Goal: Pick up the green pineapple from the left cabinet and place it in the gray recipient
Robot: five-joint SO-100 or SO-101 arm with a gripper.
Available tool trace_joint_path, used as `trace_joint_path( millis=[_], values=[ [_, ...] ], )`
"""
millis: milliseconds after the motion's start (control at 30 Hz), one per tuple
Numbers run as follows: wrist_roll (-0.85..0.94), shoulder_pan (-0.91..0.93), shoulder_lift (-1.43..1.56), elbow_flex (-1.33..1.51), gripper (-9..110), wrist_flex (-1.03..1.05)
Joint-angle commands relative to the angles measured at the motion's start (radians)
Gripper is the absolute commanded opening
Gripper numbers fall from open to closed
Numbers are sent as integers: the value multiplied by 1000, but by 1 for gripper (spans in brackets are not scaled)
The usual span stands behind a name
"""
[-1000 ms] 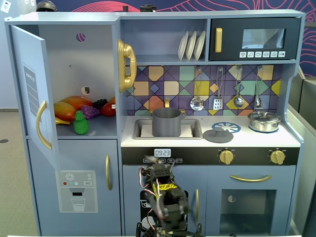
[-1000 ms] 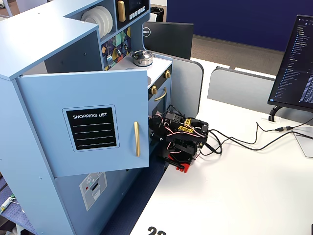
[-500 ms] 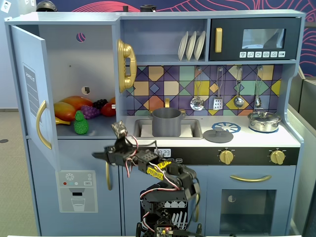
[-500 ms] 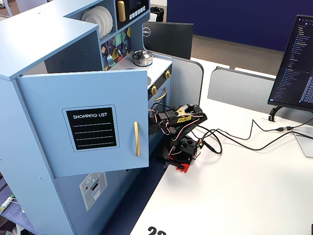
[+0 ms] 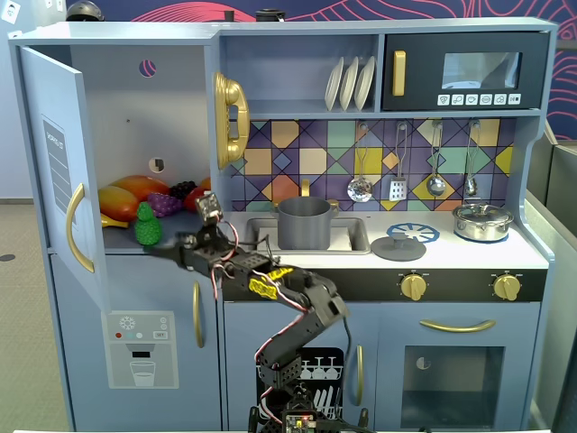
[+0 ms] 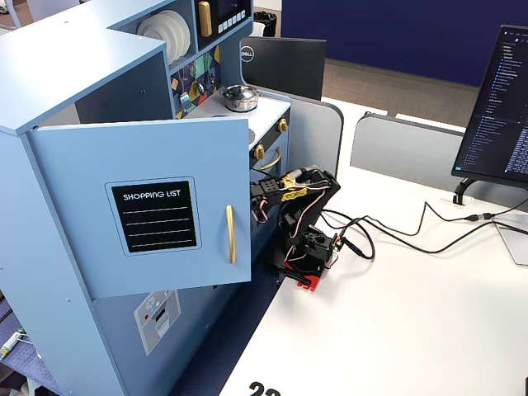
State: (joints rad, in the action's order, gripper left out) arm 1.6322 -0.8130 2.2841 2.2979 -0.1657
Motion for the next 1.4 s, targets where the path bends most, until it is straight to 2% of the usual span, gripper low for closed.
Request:
trace_joint_path(
  millis=[0, 1033, 1167, 1300, 1367],
  values=[
    [-37, 40, -66, -129, 34, -58],
    [-12, 11, -572, -545, 33, -164],
    [-2, 3, -617, -581, 27, -164],
    [37, -6, -646, -612, 1, -175],
    [38, -9, -655, -632, 0, -183]
  ],
)
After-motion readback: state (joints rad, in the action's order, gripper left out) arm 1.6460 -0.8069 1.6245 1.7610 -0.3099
